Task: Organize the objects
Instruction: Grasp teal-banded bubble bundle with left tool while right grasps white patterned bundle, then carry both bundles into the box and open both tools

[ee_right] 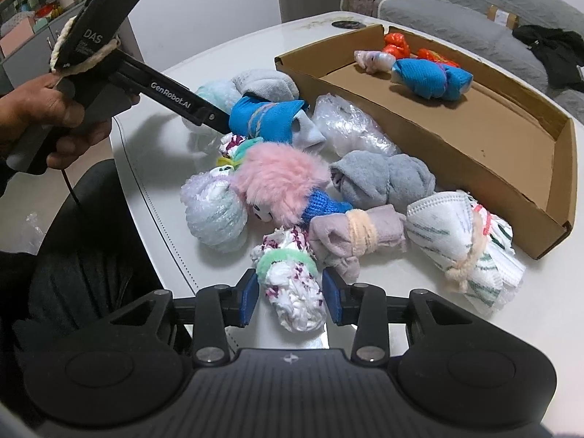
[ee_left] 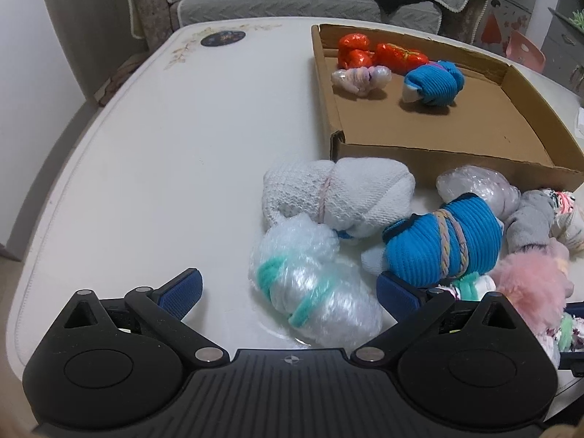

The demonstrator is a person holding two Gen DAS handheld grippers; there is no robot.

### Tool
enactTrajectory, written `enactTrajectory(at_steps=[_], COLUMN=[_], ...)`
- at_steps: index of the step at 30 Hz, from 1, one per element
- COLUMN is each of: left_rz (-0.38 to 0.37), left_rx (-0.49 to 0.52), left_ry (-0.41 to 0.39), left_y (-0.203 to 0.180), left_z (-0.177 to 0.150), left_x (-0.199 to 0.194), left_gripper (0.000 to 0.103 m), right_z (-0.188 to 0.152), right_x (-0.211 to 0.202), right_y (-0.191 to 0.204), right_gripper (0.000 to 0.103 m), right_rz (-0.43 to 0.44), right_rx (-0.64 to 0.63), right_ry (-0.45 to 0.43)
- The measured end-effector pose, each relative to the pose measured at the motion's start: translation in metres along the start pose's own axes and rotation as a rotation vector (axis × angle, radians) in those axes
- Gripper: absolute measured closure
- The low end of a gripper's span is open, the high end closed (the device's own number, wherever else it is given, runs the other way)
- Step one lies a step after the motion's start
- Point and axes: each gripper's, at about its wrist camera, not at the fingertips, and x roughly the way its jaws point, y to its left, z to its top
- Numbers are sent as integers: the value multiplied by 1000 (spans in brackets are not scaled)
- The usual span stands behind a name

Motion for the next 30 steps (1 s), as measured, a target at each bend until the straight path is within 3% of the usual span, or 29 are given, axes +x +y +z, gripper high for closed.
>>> enactTrajectory(at_steps=[2,3,4,8,20,30], left_rz=[-6,-13,-26,-29,-23,-37], left_rx=[1,-1,-2,-12,-25,22], left_ry=[7,9,17,0,-36,-115], left_y=[1,2,4,9,26,19], left_z=[0,0,-1,-4,-9,16], left_x=[1,2,3,-3,-29,-63], left_gripper=[7,18,22,43,48,48], right_z=[0,0,-1,-4,-8,11], right_x=[0,-1,-1,-6,-36,-66], right_y=[0,0,0,1,-10,-31], right_gripper=[67,70,74,76,76,76], right_rz=[0,-1,2,6,9,-7], right_rx=[-10,-13,-14,-11,33,59], right_ry=[8,10,11,8,-25,-121])
